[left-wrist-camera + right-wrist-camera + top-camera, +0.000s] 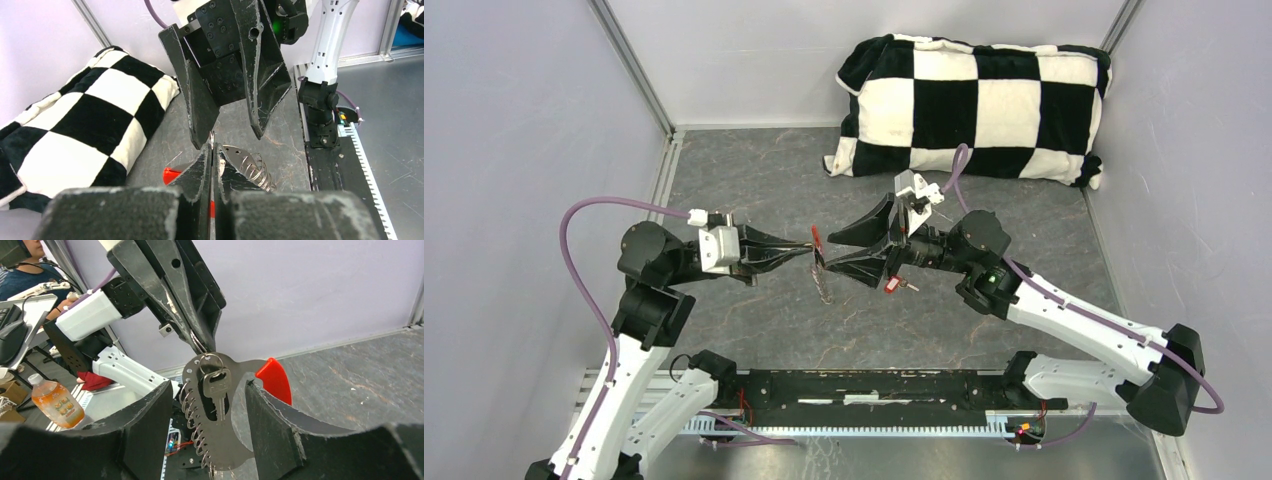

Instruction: Put the keys on the keyring

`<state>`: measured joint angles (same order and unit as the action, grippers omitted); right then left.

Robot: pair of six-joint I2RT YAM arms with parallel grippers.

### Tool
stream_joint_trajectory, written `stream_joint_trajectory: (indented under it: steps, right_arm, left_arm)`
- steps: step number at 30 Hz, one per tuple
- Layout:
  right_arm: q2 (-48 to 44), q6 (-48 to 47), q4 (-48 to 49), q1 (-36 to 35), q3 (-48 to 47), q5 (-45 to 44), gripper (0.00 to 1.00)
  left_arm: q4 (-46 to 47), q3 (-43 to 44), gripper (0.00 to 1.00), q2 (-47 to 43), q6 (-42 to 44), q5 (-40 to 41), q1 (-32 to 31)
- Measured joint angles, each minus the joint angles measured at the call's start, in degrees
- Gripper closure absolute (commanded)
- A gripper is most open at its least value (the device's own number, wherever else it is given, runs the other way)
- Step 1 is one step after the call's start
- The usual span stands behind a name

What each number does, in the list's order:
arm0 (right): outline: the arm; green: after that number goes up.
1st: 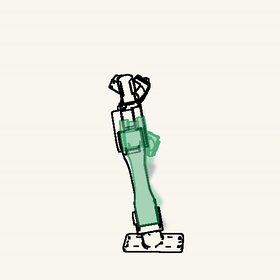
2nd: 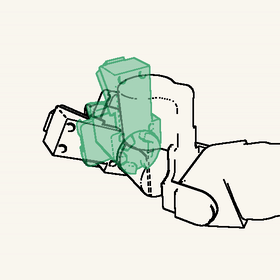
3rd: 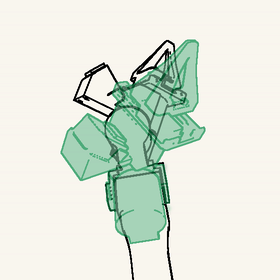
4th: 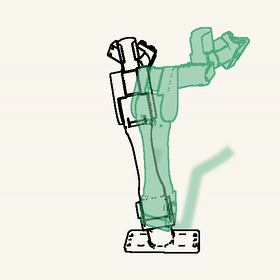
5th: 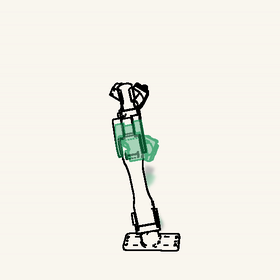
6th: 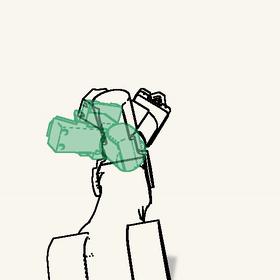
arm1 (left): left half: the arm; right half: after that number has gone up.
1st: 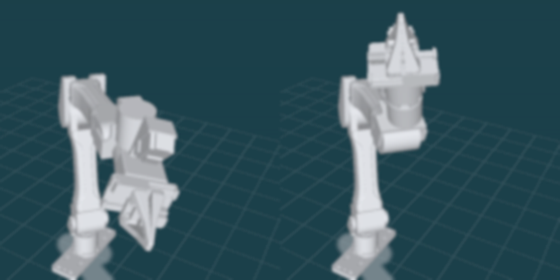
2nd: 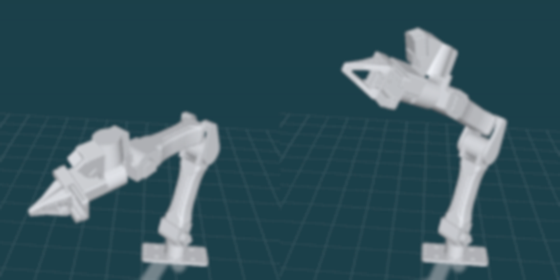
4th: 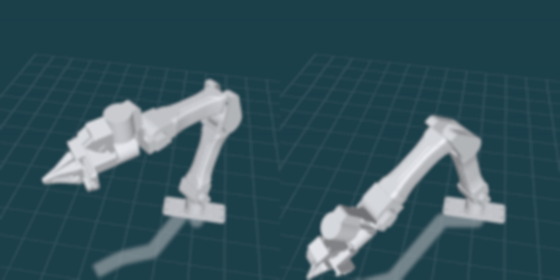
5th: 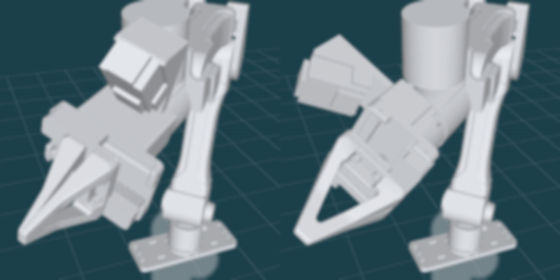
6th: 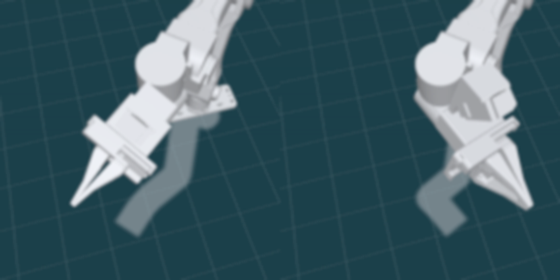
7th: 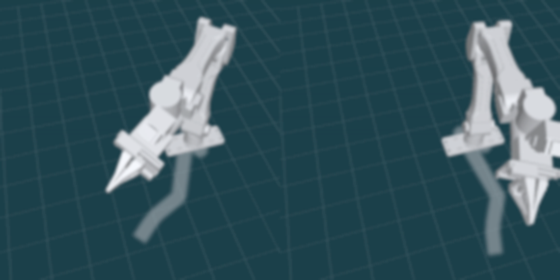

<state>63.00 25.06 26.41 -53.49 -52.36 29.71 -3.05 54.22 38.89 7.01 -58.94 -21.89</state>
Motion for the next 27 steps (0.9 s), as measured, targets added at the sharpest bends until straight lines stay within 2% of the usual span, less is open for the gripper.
stream_joint_trajectory:
  steps: [12,16,22,27]
  right_arm:
    - [3.6,0.2,3.0,0.0,-3.0,4.6,0.49]
    - [5.4,0.8,4.4,0.0,-4.1,7.0,0.63]
    - [7.0,1.1,4.1,0.0,-5.2,9.7,0.99]
    - [7.0,-1.3,0.2,0.3,-6.7,10.8,1.0]
  left_arm:
    - [-4.6,0.2,0.98,0.5,2.3,-4.3,0.0]
    - [-5.9,0.5,0.98,0.5,3.5,-4.8,0.0]
    - [-7.9,0.5,0.98,0.4,4.9,-5.7,0.0]
    - [-9.8,0.8,0.98,0.4,5.9,-5.8,0.0]
